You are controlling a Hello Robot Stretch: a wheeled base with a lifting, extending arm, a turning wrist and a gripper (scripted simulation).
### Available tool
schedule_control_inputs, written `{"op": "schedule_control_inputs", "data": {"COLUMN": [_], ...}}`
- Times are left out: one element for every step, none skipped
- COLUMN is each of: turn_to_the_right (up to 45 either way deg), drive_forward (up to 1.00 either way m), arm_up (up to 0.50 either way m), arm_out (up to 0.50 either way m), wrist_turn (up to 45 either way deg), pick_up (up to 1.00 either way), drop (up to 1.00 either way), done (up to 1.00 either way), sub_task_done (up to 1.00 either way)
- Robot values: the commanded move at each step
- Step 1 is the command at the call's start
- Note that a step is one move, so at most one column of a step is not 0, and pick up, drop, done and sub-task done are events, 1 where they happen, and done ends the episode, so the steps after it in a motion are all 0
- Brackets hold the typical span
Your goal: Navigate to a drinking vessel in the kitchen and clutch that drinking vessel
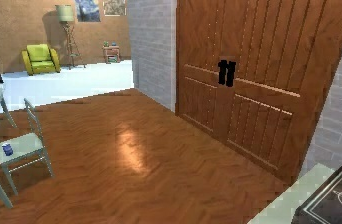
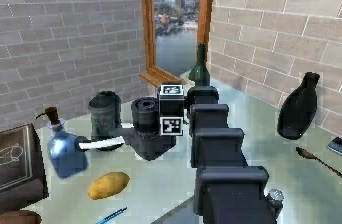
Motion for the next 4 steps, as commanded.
{"op": "schedule_control_inputs", "data": {"turn_to_the_right": [0.0,0.0,0.0,0.0], "drive_forward": [0.00,0.00,0.00,0.00], "arm_up": [0.00,-0.08,0.00,0.08], "arm_out": [0.00,0.00,0.00,0.00], "wrist_turn": [39.0,0.0,0.0,0.0], "pick_up": [0.00,0.00,1.00,0.00], "drop": [0.00,0.00,0.00,0.00], "done": [0.00,0.00,0.00,0.00], "sub_task_done": [0.00,0.00,0.00,0.00]}}
